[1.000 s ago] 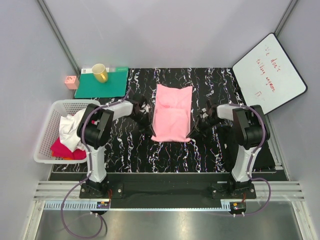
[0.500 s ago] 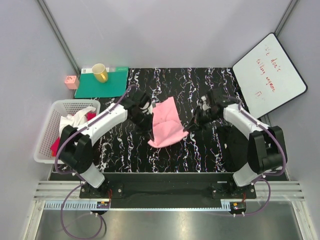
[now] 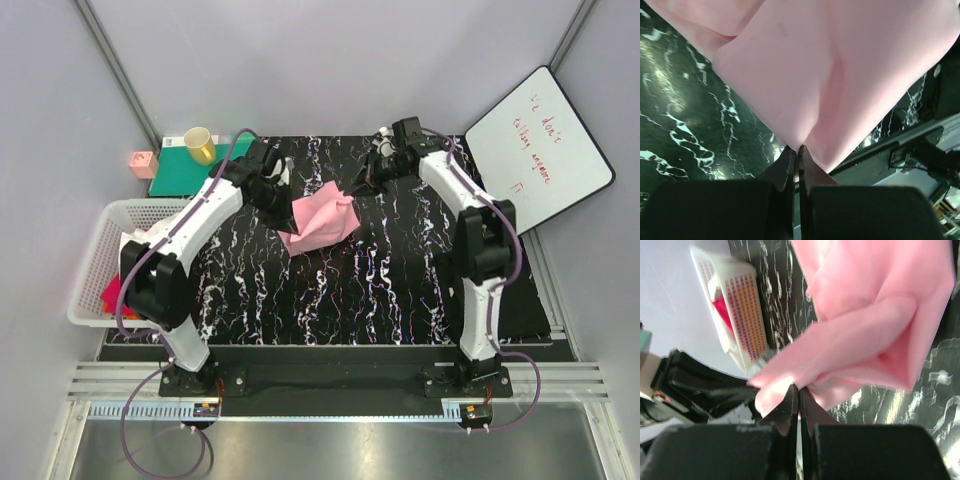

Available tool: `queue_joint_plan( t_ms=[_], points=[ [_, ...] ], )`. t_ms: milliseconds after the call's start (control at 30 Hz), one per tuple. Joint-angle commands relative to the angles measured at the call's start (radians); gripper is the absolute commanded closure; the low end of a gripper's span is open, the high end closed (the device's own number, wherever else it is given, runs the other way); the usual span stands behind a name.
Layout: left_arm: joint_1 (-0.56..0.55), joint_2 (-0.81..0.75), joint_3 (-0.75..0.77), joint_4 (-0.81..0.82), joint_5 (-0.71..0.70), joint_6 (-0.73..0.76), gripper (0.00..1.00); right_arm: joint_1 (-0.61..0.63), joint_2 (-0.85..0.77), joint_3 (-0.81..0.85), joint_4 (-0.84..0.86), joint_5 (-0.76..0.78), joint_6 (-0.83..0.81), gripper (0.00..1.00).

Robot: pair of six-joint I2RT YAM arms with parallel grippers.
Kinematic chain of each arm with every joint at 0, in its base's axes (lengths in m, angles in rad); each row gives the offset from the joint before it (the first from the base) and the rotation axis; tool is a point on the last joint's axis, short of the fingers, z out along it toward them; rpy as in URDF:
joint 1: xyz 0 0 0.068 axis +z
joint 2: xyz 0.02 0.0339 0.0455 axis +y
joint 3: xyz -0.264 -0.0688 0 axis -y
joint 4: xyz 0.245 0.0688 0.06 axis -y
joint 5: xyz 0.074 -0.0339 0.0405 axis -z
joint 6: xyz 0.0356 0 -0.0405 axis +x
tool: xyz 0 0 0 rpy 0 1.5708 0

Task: Fold and stack the t-shirts
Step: Fold the long partially folded tshirt into a neat square

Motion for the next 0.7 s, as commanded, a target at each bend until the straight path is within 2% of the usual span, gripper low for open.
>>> queue_joint_plan(
  t_ms=[0, 200, 233, 333, 367, 400, 467, 500, 567, 600, 667],
  points=[
    [0.067, 0.054, 0.077, 0.043, -0.003, 0.004, 1.00, -0.006, 0.185, 0.261, -0.001, -0.042, -0.013, 1.00],
    [0.145, 0.155, 0.154, 0.090, 0.047, -0.044, 1.00, -0.006, 0.493, 0.708, -0.004, -0.130, 0.085, 0.98],
    [0.165, 0.170, 0.157, 0.114, 0.057, -0.073, 1.00, -0.006, 0.573, 0.830, -0.001, -0.140, 0.100, 0.95],
    [0.206, 0.197, 0.140, 0.176, 0.104, -0.146, 1.00, 0.001, 0.700, 0.994, 0.069, -0.196, 0.186, 0.87],
    [0.217, 0.203, 0.132, 0.193, 0.112, -0.163, 1.00, 0.003, 0.713, 0.993, 0.115, -0.225, 0.217, 0.80],
    [0.226, 0.204, 0.122, 0.210, 0.109, -0.179, 1.00, 0.004, 0.718, 0.974, 0.236, -0.240, 0.285, 0.71],
    [0.271, 0.207, 0.070, 0.282, 0.123, -0.245, 1.00, 0.004, 0.711, 0.909, 0.310, -0.257, 0.320, 0.51],
    [0.289, 0.206, 0.044, 0.320, 0.164, -0.271, 1.00, 0.004, 0.702, 0.892, 0.324, -0.257, 0.312, 0.21],
    [0.346, 0.215, -0.022, 0.438, 0.213, -0.352, 1.00, 0.006, 0.640, 0.799, 0.335, -0.257, 0.286, 0.11],
    [0.363, 0.221, -0.038, 0.469, 0.248, -0.393, 1.00, 0.004, 0.607, 0.756, 0.338, -0.253, 0.242, 0.01],
    [0.403, 0.249, -0.046, 0.518, 0.270, -0.404, 1.00, -0.002, 0.497, 0.606, 0.337, -0.233, 0.188, 0.00]
  ],
)
